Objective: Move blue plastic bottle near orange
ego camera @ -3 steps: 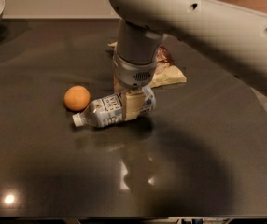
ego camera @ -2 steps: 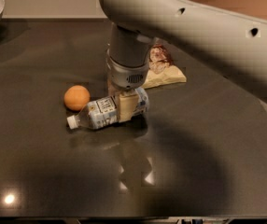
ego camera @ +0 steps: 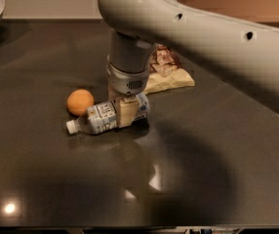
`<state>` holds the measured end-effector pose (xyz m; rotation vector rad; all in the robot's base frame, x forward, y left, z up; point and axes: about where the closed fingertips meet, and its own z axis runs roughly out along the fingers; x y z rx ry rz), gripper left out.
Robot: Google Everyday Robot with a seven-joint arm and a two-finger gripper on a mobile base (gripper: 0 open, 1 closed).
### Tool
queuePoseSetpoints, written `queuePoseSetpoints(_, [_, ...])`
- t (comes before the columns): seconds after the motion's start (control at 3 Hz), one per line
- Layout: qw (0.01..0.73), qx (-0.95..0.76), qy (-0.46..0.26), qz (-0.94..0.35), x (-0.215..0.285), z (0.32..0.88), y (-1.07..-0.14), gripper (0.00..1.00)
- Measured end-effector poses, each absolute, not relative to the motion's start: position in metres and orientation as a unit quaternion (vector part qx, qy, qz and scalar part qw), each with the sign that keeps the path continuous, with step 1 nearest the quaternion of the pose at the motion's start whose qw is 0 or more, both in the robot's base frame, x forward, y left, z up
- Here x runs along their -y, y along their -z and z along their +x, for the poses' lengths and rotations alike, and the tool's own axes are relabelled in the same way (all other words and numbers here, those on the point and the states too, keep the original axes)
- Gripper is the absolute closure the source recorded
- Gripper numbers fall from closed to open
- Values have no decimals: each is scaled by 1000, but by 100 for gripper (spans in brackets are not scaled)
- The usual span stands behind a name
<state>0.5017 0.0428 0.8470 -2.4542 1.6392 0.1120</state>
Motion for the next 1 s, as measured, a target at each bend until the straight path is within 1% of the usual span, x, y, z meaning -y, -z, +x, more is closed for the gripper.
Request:
queuePoseSetpoints(0.33, [94, -552, -37, -828, -43, 502, -847, 13])
queuePoseSetpoints(0.67, [95, -552, -37, -828, -44, 501, -847, 0])
queuePoseSetpoints(1.0, [95, -552, -37, -828, -44, 501, -847, 0])
